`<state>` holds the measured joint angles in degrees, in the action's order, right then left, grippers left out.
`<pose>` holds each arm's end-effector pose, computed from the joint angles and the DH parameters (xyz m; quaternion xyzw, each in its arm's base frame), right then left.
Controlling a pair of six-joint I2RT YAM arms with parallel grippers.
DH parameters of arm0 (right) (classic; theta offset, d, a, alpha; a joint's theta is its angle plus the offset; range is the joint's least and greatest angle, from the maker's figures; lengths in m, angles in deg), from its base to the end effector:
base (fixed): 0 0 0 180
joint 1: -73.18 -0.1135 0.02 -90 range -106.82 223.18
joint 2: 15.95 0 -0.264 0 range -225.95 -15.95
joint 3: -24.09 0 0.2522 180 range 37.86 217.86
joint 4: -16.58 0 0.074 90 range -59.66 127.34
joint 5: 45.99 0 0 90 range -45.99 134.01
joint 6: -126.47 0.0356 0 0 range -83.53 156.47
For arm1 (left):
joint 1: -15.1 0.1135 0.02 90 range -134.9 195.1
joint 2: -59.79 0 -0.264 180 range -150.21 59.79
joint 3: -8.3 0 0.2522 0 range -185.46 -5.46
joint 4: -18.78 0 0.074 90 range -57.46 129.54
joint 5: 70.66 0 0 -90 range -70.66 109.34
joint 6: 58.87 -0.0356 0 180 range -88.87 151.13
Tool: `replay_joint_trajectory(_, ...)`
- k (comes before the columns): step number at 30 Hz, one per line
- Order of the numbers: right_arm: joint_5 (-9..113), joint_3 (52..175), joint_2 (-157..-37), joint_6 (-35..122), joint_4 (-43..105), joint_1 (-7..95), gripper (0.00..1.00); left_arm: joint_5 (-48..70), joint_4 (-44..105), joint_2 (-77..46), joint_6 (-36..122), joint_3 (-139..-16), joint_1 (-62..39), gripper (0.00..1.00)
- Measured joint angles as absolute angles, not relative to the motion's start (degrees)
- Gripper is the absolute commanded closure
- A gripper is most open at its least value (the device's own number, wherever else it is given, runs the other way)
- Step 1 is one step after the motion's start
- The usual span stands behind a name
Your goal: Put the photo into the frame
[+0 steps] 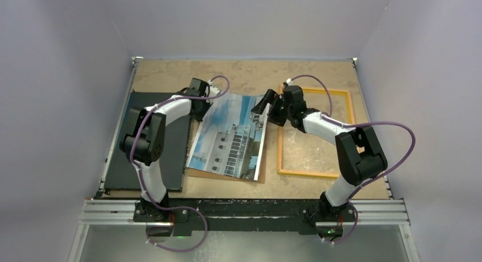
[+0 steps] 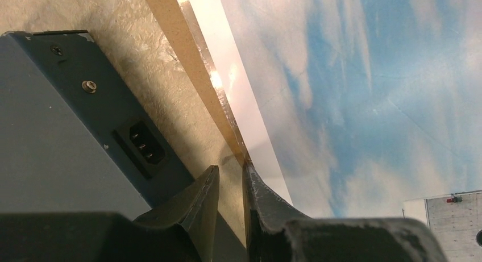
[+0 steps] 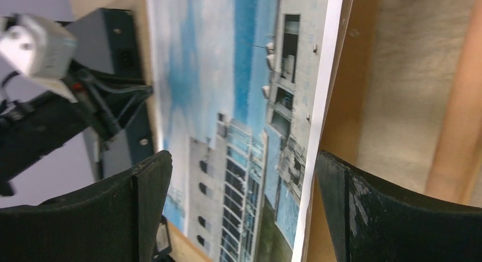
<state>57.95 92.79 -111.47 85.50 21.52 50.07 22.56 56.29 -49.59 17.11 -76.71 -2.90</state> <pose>0.3303 0.1503 0.2053 0.1369 0.8583 0.3701 0.3280 0.3705 -0.1183 0.1619 0.2609 0.9339 0.0188 0.2436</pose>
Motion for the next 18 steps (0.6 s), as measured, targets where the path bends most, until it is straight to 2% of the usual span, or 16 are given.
replay_joint_trajectory(10,71.0,89.3,-109.5,90.8,7.6,48.1,0.06,21.1,55.1,-49.6,17.0,-76.5,-3.0,0.80)
replay_joint_trajectory(18,76.9,87.7,-109.5,92.8,0.5,48.1,0.07,20.0,54.5,-49.6,17.0,-76.4,-3.1,0.79)
